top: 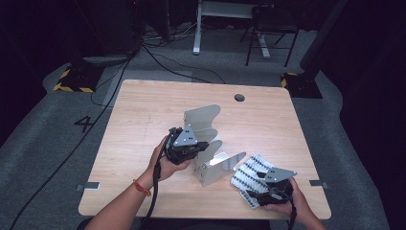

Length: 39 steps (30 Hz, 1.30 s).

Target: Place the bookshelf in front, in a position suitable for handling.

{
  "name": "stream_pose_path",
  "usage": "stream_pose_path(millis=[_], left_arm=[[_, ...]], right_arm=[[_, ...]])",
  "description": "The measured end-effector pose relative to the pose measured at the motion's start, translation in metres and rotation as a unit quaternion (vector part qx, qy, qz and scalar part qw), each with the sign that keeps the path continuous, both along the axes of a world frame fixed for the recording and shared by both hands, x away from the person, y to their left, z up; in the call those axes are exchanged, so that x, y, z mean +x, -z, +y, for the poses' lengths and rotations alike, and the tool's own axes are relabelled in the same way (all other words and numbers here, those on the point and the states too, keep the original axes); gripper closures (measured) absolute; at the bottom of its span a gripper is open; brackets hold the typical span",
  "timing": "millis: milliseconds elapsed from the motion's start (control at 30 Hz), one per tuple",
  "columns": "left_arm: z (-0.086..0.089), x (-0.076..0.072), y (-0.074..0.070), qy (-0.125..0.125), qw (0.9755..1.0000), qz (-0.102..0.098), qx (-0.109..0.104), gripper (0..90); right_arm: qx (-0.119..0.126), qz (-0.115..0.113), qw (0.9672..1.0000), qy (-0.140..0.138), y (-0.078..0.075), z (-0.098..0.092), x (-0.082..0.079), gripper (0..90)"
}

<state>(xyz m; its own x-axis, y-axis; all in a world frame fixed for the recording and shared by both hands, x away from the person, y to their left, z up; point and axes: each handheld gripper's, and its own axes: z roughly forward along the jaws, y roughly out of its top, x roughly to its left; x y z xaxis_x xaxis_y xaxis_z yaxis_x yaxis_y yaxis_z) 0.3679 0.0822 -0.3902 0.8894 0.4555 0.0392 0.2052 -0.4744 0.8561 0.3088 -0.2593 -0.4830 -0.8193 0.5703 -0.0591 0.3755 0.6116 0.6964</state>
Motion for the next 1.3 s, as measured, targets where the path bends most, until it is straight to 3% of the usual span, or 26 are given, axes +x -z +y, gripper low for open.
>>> stream_pose_path(millis=[133,300,433,533,667,833,1067,1133,1200,1300], left_arm=[[-0.004,0.002,0.002,0.002,1.0,-0.001,-0.007,88.9],[-0.005,0.003,0.002,0.003,0.9999,-0.003,-0.011,88.9],[-0.01,0.006,0.004,0.006,0.9998,0.0,-0.02,88.9],[-0.017,0.009,0.004,0.006,0.9998,-0.003,-0.019,88.9],[-0.024,0.013,0.005,0.006,0.9997,-0.004,-0.025,89.0],[-0.03,0.016,0.005,0.002,0.9996,-0.009,-0.025,88.4],[-0.007,-0.002,-0.013,0.016,0.9984,-0.03,-0.044,72.0],[0.002,-0.011,-0.017,0.02,0.9986,-0.031,-0.038,63.1],[0.01,-0.021,-0.02,0.014,0.9985,-0.048,-0.024,55.6],[0.024,-0.036,-0.016,0.025,0.9984,-0.05,-0.01,45.1]], right_arm=[[-0.027,0.009,0.9996,-0.004,0.007,0.011,0.0,18.4],[-0.011,0.022,0.9994,0.025,0.013,0.002,0.011,11.7],[-0.003,0.029,0.9994,0.017,0.014,-0.003,0.016,14.4],[-0.008,0.033,0.999,0.028,0.01,-0.006,0.019,29.5],[0.001,0.023,0.9985,0.049,0.008,-0.016,0.024,56.7],[0.002,0.012,0.9983,0.058,0.008,-0.022,0.026,71.6],[-0.011,-0.013,0.9984,0.054,0.008,-0.024,0.021,78.3],[-0.016,-0.019,0.9981,0.056,0.008,-0.025,0.02,78.8],[-0.018,-0.023,0.998,0.056,0.008,-0.026,0.019,79.2],[-0.019,-0.021,0.9978,0.06,0.007,-0.028,0.017,79.5]])
